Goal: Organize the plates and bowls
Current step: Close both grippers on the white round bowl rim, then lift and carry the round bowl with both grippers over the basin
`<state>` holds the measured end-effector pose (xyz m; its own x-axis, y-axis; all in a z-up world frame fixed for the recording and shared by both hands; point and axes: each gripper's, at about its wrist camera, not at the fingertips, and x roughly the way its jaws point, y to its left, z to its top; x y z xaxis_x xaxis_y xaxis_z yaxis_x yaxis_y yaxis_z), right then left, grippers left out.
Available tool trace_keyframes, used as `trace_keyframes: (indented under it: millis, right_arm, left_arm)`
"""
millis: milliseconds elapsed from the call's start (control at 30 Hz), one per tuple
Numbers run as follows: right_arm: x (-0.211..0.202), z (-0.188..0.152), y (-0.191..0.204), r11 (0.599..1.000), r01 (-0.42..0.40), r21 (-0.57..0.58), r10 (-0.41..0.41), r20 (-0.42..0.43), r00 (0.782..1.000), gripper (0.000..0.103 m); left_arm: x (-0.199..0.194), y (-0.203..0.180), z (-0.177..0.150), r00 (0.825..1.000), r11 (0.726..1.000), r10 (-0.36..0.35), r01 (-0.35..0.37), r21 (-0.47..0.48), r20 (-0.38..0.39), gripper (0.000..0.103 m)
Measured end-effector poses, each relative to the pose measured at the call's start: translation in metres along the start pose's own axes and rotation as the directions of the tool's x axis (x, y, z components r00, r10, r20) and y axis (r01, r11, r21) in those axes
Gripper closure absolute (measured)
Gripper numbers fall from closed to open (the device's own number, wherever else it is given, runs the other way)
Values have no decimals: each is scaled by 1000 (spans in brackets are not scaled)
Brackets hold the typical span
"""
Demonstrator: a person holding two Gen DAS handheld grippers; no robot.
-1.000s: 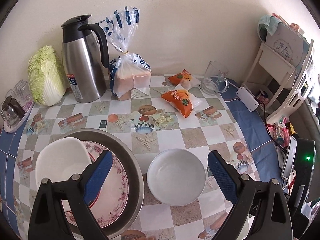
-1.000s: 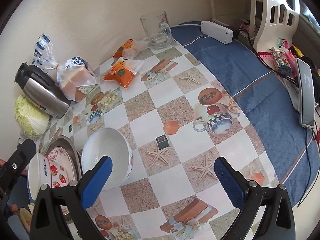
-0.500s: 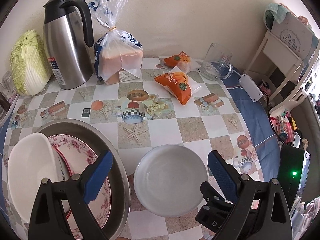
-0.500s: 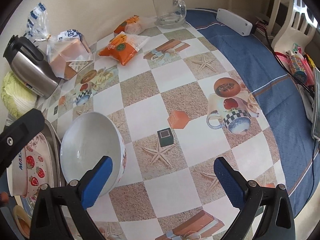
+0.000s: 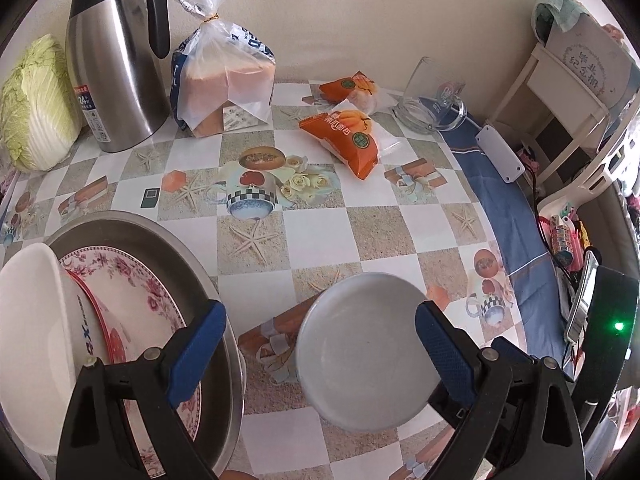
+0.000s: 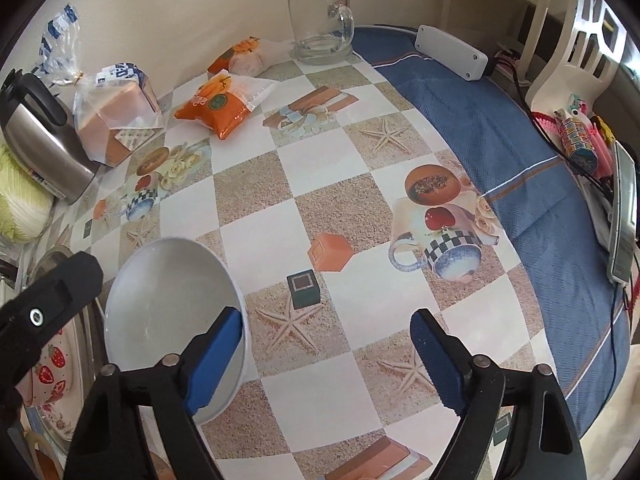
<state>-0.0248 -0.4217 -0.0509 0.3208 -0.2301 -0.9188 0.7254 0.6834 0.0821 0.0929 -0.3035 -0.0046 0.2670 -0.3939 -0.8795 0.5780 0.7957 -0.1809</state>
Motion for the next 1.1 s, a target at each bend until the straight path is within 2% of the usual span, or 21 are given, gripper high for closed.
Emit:
trace_keyframes:
  millis: [33, 133, 200, 267, 333, 500, 567, 667, 833, 933, 1033, 1100]
  right_arm:
    - [0, 0, -1, 1000, 3, 5, -3, 3, 1000, 23]
    - [-2, 0, -6, 999, -24, 36, 23, 11, 1000, 37]
    - [-3, 0, -8, 998, -43, 50, 42, 14, 999, 42]
    - [-2, -1, -10, 995, -73, 69, 72, 10, 997, 49]
    - [0, -2, -10, 992, -98, 80, 98, 2, 995, 53]
    - [7, -3, -5, 989, -124, 79, 127, -27, 992, 66]
    - [9, -4, -2, 989, -131, 74, 134, -37, 990, 72]
    - [10, -5, 0, 987, -145, 71, 149, -41, 988, 81]
    - [13, -5, 1, 986, -150, 67, 154, -55, 987, 83]
    - [15, -6, 2, 985, -156, 67, 160, -66, 985, 83]
    - [17, -6, 5, 981, -180, 67, 185, -76, 980, 92]
    - [15, -6, 7, 980, -187, 65, 191, -74, 979, 92]
  left_arm:
    - [2, 0, -1, 1000, 1000, -6, 6, 0, -5, 11]
    - [7, 0, -2, 1000, 1000, -16, 16, -1, -20, 36]
    - [14, 1, -5, 999, 1000, -12, 12, -2, -38, 46]
    - [20, 2, -7, 998, 1000, -14, 13, -5, -57, 64]
    - [26, 1, -9, 997, 1000, -14, 14, -1, -74, 71]
    - [38, 4, -14, 995, 1000, 3, -4, -5, -104, 73]
    - [41, 5, -15, 994, 1000, -1, 1, -8, -112, 80]
    - [43, 4, -16, 993, 1000, -4, 4, -5, -117, 82]
    - [51, 5, -20, 990, 1000, -22, 19, -19, -138, 82]
    - [52, 4, -20, 991, 1000, -27, 25, -15, -134, 94]
    - [50, 2, -20, 992, 1000, -19, 18, -7, -125, 94]
    - [47, 2, -19, 993, 1000, -23, 22, -7, -116, 94]
